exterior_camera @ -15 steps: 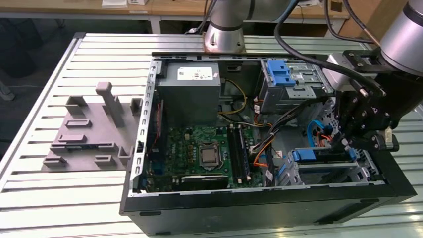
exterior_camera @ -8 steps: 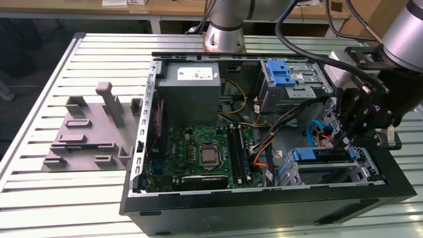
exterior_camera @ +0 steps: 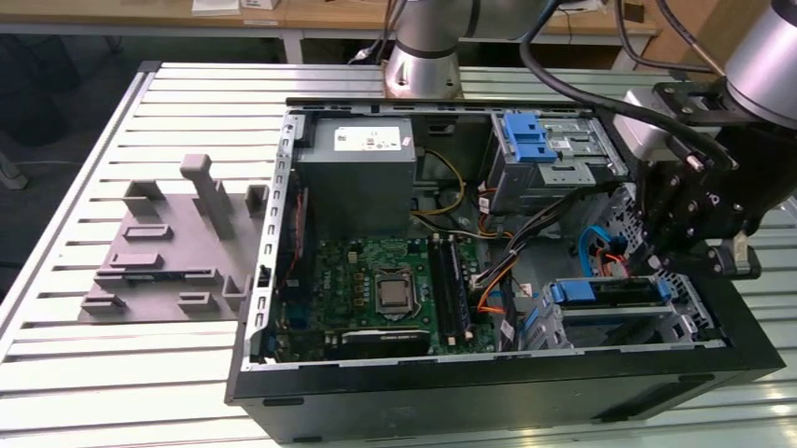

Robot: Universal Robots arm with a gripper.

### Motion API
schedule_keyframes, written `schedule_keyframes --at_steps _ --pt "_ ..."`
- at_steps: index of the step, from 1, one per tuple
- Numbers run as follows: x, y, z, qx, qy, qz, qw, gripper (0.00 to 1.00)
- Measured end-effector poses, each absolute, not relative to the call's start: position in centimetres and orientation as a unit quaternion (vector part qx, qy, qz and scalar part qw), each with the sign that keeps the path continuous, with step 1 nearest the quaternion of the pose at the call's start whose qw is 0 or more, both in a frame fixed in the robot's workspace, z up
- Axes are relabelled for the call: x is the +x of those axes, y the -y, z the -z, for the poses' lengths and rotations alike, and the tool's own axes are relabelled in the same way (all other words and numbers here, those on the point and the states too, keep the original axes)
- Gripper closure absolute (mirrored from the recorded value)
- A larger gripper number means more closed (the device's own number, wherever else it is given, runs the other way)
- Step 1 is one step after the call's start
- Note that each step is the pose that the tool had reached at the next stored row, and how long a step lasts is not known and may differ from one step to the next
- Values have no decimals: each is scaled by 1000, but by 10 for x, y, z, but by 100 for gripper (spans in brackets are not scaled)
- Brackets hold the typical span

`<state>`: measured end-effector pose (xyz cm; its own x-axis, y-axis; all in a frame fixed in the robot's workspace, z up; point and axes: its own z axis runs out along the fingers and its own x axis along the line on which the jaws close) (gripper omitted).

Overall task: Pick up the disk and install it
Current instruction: 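Insert the second disk wire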

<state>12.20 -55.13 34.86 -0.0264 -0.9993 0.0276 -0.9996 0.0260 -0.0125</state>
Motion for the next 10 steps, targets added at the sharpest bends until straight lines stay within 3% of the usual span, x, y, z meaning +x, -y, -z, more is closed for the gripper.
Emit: schedule_keyframes --at_steps 10 --pt "118 551 -353 698 716 -13 5 89"
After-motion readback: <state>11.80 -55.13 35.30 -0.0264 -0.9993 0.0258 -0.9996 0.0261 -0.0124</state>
